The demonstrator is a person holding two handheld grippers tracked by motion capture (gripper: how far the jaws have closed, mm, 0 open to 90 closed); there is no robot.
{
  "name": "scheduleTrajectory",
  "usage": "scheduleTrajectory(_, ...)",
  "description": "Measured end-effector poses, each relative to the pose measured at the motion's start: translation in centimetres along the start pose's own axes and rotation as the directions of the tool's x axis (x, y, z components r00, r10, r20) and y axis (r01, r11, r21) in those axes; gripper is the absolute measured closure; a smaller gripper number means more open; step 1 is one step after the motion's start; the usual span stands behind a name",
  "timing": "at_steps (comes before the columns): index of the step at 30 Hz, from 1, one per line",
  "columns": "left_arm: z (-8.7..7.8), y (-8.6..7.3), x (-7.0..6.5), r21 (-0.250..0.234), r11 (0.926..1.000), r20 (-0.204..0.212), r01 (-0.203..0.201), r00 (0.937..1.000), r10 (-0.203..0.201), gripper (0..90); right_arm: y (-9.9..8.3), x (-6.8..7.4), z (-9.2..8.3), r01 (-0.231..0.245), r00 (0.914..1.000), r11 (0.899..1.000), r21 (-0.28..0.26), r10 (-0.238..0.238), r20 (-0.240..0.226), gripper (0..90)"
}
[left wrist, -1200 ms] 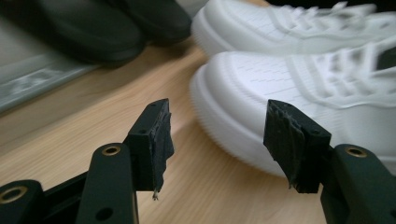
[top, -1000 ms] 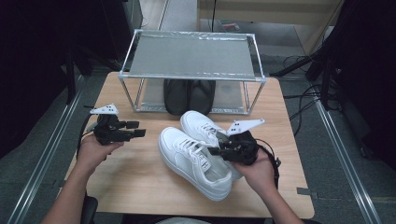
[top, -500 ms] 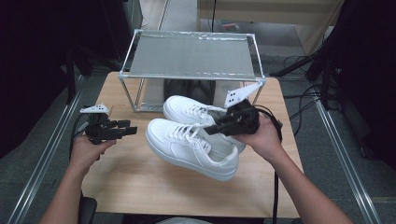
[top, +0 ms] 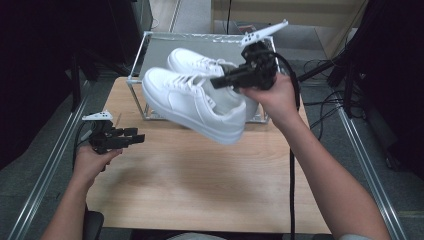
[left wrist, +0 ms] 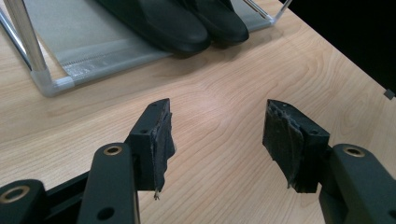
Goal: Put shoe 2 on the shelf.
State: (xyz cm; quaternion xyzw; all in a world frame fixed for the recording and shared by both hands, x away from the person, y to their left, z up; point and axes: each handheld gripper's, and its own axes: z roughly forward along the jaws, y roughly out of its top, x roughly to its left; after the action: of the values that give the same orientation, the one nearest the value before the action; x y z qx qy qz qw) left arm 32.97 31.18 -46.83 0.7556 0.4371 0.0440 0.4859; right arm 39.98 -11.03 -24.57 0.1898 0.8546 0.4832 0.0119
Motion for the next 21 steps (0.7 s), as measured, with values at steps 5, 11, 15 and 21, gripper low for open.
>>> scheduleTrajectory(5, -0.1, 0.0, 0.0, -0.013, 0.9999, 0.011, 0.002, 0.9999, -0.002, 42.8, 3.1, -2.4, 0.3, -0.116, 0.9863, 0.993, -0.021, 0.118, 0.115, 78.7)
scheduleTrajectory(11, 0.1, 0.1, -0.2, -0.011, 0.9999, 0.023, -0.010, 0.9997, 0.010, 42.9, 5.6, -5.0, 2.2, -0.190, 0.9367, 0.982, -0.018, 0.187, 0.296, 78.6)
scheduleTrajectory(15, 0.2, 0.2, -0.2, -0.006, 0.9998, 0.029, -0.018, 0.9994, 0.018, 42.9, 6.4, -7.0, 3.7, -0.226, 0.8966, 0.974, -0.029, 0.219, 0.385, 78.6)
scheduleTrajectory(21, 0.5, 0.4, -0.1, 0.000, 0.9998, 0.045, -0.019, 0.9988, 0.019, 43.0, 6.8, -9.2, 6.6, -0.343, 0.7942, 0.934, -0.095, 0.343, 0.502, 78.3)
